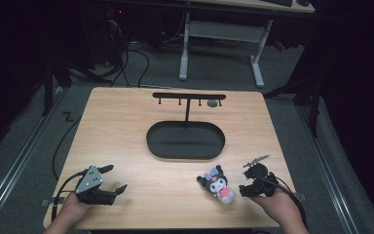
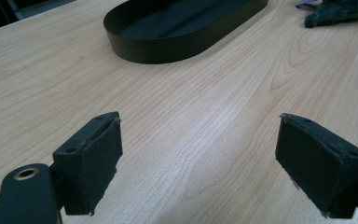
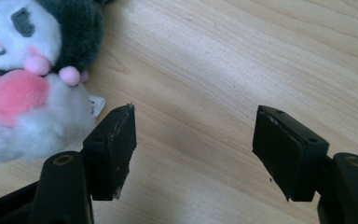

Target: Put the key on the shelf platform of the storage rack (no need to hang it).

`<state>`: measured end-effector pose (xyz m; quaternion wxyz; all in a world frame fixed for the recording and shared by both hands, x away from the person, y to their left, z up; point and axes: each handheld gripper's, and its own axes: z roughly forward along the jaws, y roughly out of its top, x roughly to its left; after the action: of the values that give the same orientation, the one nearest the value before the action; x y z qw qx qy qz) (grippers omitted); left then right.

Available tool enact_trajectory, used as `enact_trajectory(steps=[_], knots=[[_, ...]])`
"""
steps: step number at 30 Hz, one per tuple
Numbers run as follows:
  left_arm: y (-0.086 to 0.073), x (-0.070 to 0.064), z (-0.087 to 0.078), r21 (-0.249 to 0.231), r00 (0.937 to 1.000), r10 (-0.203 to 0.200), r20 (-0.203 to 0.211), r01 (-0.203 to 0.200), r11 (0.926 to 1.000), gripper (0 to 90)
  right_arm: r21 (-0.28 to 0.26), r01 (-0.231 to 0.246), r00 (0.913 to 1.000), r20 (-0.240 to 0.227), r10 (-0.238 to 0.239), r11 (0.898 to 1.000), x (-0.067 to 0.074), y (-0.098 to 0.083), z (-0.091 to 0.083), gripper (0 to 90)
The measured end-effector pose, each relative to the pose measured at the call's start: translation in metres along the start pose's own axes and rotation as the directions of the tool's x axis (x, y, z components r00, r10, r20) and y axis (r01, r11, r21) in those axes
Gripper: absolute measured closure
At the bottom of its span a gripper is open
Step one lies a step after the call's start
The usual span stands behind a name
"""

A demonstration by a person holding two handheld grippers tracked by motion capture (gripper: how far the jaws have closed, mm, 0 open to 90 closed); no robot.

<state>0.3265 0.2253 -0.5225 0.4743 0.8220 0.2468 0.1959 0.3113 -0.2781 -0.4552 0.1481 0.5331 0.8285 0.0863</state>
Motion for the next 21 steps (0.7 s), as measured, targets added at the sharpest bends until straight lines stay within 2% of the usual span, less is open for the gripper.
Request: enact_trajectory(steps=[3, 4, 9, 12, 19, 21], knots=[[0.0, 0.0, 0.0, 0.001, 1.0, 0.001, 0.0, -0.001, 1.0, 15.5, 0.004, 0.003, 1.0, -0.004, -0.003, 1.0, 0.001, 0.002, -0.004, 28.2], [0.0, 0.0, 0.0, 0.001, 1.0, 0.001, 0.0, -0.001, 1.0, 15.5, -0.001, 0.024, 0.9997, -0.004, -0.024, 1.0, 0.001, 0.003, -0.006, 28.1], [0.0, 0.0, 0.0, 0.002, 1.0, 0.002, 0.0, -0.002, 1.0, 15.5, -0.003, 0.028, 0.9995, -0.017, -0.028, 1.0, 0.008, 0.005, -0.016, 25.3], [0.0, 0.0, 0.0, 0.001, 1.0, 0.002, 0.0, -0.002, 1.0, 15.5, -0.01, 0.055, 0.9982, -0.023, -0.056, 0.998, 0.014, 0.006, -0.021, 23.8], [0.0, 0.0, 0.001, 0.001, 1.0, 0.003, 0.0, -0.003, 1.0, 15.5, -0.018, 0.086, 0.9961, -0.02, -0.086, 0.996, 0.025, 0.009, -0.024, 17.8], [0.0, 0.0, 0.001, 0.002, 1.0, 0.003, 0.0, -0.003, 1.0, 15.5, -0.024, 0.092, 0.9949, -0.04, -0.093, 0.995, 0.03, 0.009, -0.023, 17.0]])
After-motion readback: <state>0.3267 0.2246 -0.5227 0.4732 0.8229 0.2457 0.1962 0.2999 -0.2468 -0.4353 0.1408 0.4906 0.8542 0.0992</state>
